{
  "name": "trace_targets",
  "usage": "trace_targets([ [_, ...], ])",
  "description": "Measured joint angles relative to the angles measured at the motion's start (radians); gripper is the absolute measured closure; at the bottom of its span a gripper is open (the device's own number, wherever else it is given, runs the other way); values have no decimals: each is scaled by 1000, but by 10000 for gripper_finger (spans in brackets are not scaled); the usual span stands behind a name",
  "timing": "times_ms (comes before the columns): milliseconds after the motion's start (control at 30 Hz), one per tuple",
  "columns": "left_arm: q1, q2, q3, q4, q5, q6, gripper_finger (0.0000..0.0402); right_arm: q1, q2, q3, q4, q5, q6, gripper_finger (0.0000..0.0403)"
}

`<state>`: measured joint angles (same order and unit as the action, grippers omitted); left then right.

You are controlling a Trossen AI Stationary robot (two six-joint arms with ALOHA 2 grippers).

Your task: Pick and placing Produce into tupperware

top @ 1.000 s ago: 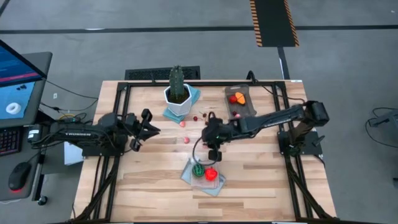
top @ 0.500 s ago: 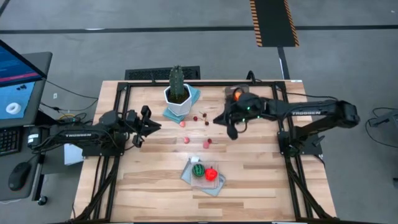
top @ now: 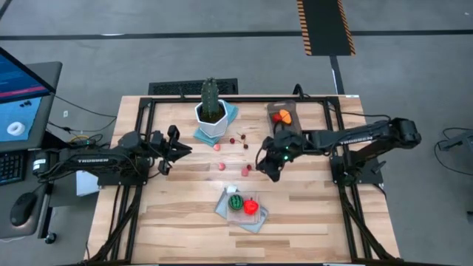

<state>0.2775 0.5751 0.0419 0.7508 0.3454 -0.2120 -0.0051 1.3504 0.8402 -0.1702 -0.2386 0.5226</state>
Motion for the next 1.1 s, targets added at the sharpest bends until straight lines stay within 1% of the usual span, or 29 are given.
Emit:
trace_targets([
  [233, 0, 0, 0, -16, -3, 16, 357, 39, 45, 1, -16, 0, 19, 337],
  [367, 0, 0, 0, -37, -5, 17, 357, 59, 94, 1, -30, 8, 27, 337],
  [600, 0, 0, 0, -57, -12, 32, 357, 84, 216, 1, -33, 97, 19, 337],
  [733, 0, 0, 0, -69, -12, 46, 357, 83, 264, 2, -30, 136, -34, 337],
  [833, 0, 0, 0, -76, -12, 59, 357, 74, 291, 2, -29, 133, -77, 337],
  [967, 0, 0, 0, -87, -12, 62, 357, 46, 321, 2, -23, 131, -74, 336],
  [1100, 0, 0, 0, -89, -12, 63, 357, 15, 327, 28, -30, 111, -83, 323],
])
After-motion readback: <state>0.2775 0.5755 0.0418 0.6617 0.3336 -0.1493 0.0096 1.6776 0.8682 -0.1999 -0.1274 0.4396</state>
